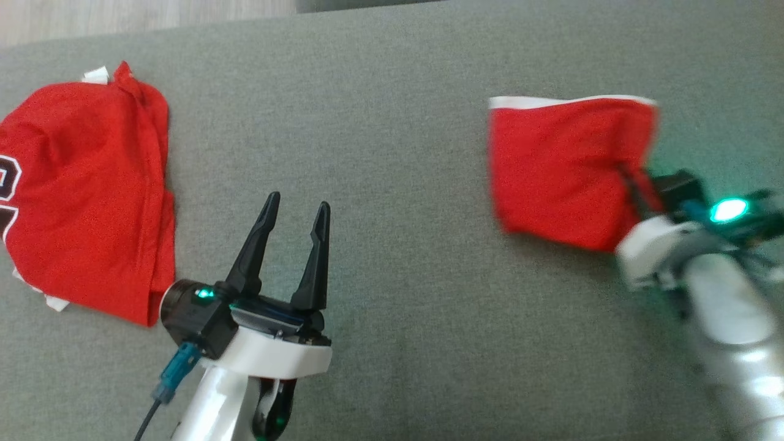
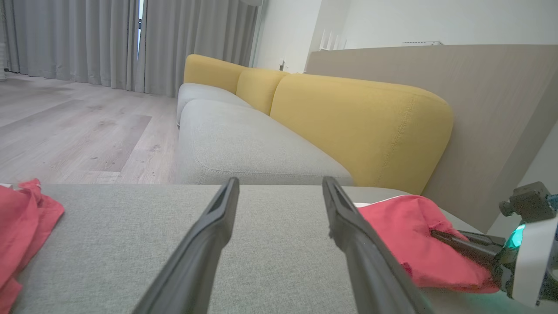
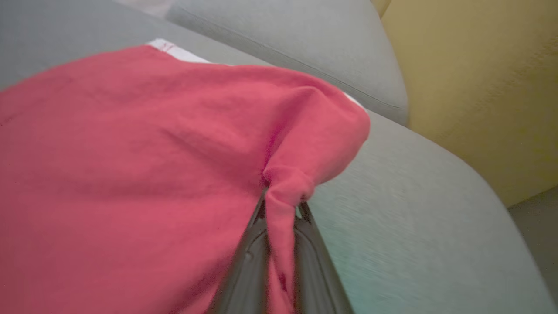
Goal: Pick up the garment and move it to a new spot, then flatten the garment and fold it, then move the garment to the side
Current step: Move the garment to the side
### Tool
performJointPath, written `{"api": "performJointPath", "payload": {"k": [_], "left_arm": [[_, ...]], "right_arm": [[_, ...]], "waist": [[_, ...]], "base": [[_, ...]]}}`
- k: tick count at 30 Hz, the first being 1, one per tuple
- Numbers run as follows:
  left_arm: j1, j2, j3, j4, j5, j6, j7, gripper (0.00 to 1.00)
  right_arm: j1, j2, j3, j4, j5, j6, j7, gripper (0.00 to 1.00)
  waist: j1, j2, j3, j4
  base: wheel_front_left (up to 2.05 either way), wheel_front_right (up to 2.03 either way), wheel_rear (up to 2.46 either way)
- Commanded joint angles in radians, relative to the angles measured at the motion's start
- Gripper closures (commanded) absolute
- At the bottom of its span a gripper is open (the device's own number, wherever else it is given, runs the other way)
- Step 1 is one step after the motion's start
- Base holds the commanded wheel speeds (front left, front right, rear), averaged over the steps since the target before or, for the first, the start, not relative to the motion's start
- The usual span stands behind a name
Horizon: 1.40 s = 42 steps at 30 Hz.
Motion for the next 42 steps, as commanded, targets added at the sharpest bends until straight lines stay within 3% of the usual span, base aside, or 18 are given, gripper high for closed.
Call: {"api": "performJointPath", "payload": {"k": [1, 7, 11, 20, 29, 30, 31, 38, 42], "left_arm": [[-0.026, 0.004, 0.033, -0.036, 0.006, 0.002, -0.005, 0.00], [-0.049, 0.004, 0.028, -0.036, 0.000, 0.002, -0.005, 0.00], [-0.061, 0.004, 0.028, -0.034, -0.005, 0.002, -0.005, 0.00], [-0.080, 0.004, 0.034, -0.029, -0.008, 0.002, -0.005, 0.00], [-0.082, 0.004, 0.038, -0.029, -0.008, 0.002, -0.005, 0.00], [-0.082, 0.004, 0.038, -0.029, -0.007, 0.002, -0.005, 0.00], [-0.082, 0.004, 0.038, -0.028, -0.007, 0.002, -0.005, 0.00], [-0.069, 0.004, 0.054, -0.025, -0.002, 0.002, -0.005, 0.00], [-0.055, 0.004, 0.072, -0.025, 0.002, 0.002, -0.005, 0.00]], "right_arm": [[-0.017, -0.074, 0.029, -0.035, -0.005, -0.001, 0.018, 1.00], [-0.046, -0.276, 0.091, -0.021, 0.036, -0.001, 0.077, 1.00], [-0.057, -0.374, 0.099, -0.016, 0.075, -0.001, 0.109, 1.00], [-0.062, -0.472, 0.082, -0.045, 0.085, -0.001, 0.147, 1.00], [-0.075, -0.508, 0.020, -0.080, 0.026, -0.001, 0.166, 1.00], [-0.076, -0.505, 0.008, -0.084, 0.022, -0.001, 0.161, 0.85], [-0.076, -0.501, -0.005, -0.087, 0.018, -0.001, 0.158, 0.00], [-0.066, -0.426, -0.106, -0.133, -0.008, -0.001, 0.134, 0.00], [-0.066, -0.345, -0.137, -0.199, -0.004, -0.001, 0.110, 0.00]], "waist": [[0.0000, 0.0000, 0.016, 0.002], [0.0000, 0.0000, 0.055, 0.023], [0.0000, 0.0000, 0.072, 0.044], [0.0000, 0.0000, 0.095, 0.077], [0.0000, 0.0000, 0.104, 0.090], [0.0000, 0.0000, 0.103, 0.090], [0.0000, 0.0000, 0.101, 0.089], [0.0000, 0.0000, 0.066, 0.069], [0.0000, 0.0000, 0.031, 0.048]], "base": [[0.00, 0.00, 0.00], [0.00, 0.00, 0.00], [0.00, 0.00, 0.00], [0.00, 0.00, 0.00], [0.00, 0.00, 0.00], [0.00, 0.00, 0.00], [0.00, 0.00, 0.00], [0.00, 0.00, 0.00], [0.00, 0.00, 0.00]]}}
